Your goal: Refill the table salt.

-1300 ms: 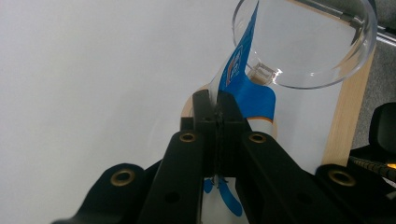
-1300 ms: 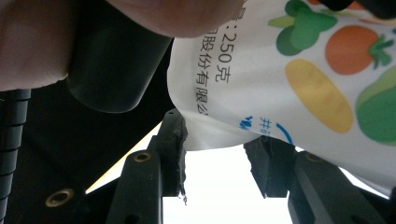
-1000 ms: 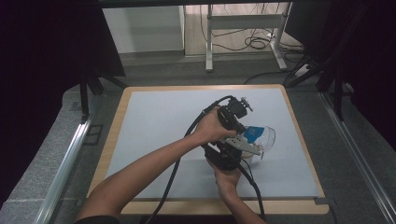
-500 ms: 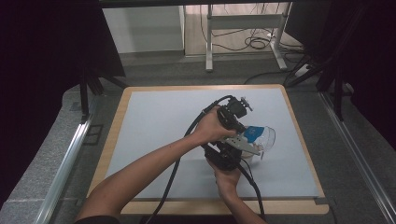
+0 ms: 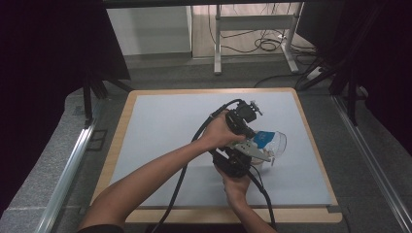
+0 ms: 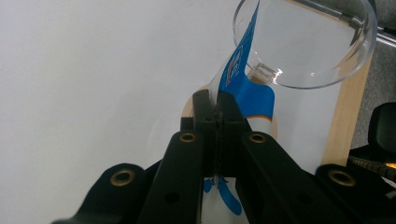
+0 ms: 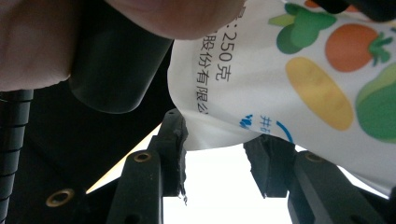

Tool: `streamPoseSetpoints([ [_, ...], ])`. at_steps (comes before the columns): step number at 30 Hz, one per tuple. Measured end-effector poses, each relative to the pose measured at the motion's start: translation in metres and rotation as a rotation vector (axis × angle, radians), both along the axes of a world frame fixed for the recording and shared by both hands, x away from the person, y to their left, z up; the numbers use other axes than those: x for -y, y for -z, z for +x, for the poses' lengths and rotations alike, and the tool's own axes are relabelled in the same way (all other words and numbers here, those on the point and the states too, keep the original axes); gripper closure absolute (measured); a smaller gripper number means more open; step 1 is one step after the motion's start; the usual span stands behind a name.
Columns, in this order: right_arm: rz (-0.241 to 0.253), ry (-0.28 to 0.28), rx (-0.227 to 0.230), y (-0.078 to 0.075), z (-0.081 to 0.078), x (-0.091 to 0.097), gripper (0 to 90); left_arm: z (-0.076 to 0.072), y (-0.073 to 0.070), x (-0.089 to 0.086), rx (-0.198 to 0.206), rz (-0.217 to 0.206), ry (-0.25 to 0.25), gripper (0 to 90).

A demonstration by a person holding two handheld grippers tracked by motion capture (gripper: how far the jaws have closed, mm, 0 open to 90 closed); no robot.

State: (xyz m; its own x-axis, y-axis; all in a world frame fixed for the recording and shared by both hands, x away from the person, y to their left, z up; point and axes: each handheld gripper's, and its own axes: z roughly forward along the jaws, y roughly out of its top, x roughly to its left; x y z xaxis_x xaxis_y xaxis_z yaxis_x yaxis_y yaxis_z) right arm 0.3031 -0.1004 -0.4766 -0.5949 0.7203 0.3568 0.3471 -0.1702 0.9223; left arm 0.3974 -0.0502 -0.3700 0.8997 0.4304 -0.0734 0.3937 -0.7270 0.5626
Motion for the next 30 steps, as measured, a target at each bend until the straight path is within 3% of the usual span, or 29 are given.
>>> streamPoseSetpoints([
  [30,0.008,0.003,0.001,-0.0004,0.0002,-0.0002,60.2,0.0001,-0.0003,0.0003,0.004,0.006,0.001,89.6],
])
